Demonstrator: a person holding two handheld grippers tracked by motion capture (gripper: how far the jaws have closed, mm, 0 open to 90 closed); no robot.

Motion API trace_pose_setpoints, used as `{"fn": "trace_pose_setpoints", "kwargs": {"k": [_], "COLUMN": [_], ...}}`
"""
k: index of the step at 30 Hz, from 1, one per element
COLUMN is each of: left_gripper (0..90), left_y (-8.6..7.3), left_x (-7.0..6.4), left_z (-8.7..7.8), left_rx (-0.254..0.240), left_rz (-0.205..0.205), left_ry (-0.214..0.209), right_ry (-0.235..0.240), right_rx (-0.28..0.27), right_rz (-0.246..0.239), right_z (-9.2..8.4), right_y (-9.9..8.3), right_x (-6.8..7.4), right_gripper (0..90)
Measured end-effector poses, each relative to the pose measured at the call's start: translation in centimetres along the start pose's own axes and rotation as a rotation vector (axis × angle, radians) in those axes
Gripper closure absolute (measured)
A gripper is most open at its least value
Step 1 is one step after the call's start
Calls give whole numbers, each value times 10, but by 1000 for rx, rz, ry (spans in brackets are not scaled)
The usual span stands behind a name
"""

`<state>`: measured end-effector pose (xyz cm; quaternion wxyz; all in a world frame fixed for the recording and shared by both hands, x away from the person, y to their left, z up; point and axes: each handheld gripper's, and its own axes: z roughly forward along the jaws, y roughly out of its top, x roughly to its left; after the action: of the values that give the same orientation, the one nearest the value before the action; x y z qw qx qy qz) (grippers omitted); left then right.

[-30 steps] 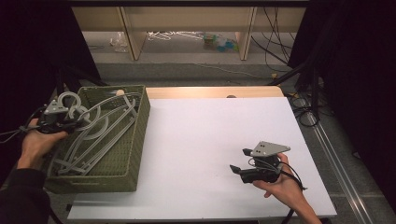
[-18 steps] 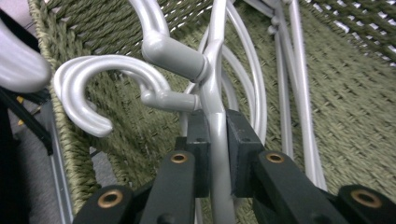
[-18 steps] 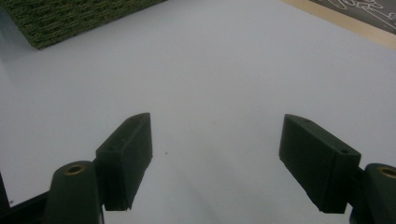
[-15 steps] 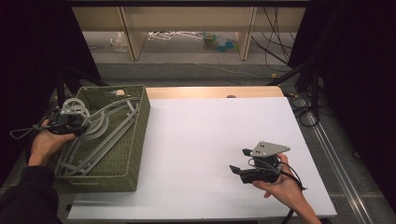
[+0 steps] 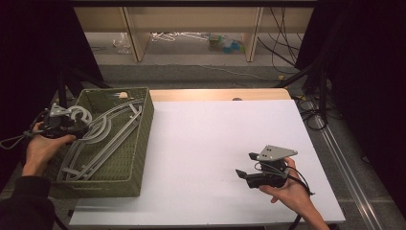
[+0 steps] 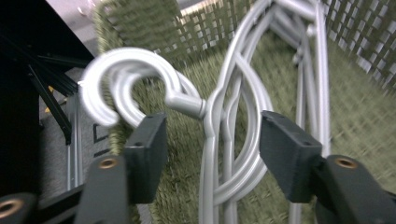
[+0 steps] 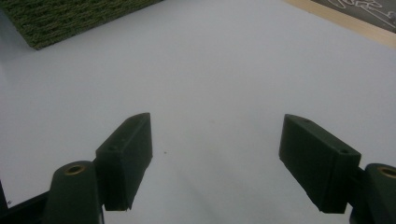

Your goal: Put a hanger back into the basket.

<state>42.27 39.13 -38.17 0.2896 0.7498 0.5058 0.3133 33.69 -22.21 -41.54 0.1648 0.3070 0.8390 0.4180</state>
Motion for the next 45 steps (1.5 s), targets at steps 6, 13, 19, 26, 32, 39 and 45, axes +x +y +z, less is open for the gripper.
{"fn": "trace_pose_setpoints", "kwargs": {"k": [6, 13, 19, 26, 32, 39, 45], "left_gripper": [337, 300, 275, 249, 234, 229, 222], "left_y": [-1, 1, 4, 4, 3, -2, -9], "left_x": [-17, -64, -108, -154, -178, -206, -229], "left_z": [-28, -47, -55, -56, -57, -59, -57], "left_rx": [-135, -251, -324, -359, -373, -398, -392], "left_rz": [-113, -81, -65, -26, 23, 40, 65], "left_ry": [-64, -146, -256, -345, -396, -441, -476], "right_ry": [-4, -5, -10, -14, -12, -15, -2], "right_rx": [5, -13, -43, -75, -78, -88, -119], "right_rz": [9, 20, 27, 48, 52, 61, 74], "right_z": [3, 3, 2, -1, -2, -3, -7], "right_y": [-2, -3, -3, -5, -6, -7, -10], "right_x": [0, 1, 0, 1, 3, 2, 4], "right_gripper": [266, 254, 234, 201, 197, 196, 195]}}
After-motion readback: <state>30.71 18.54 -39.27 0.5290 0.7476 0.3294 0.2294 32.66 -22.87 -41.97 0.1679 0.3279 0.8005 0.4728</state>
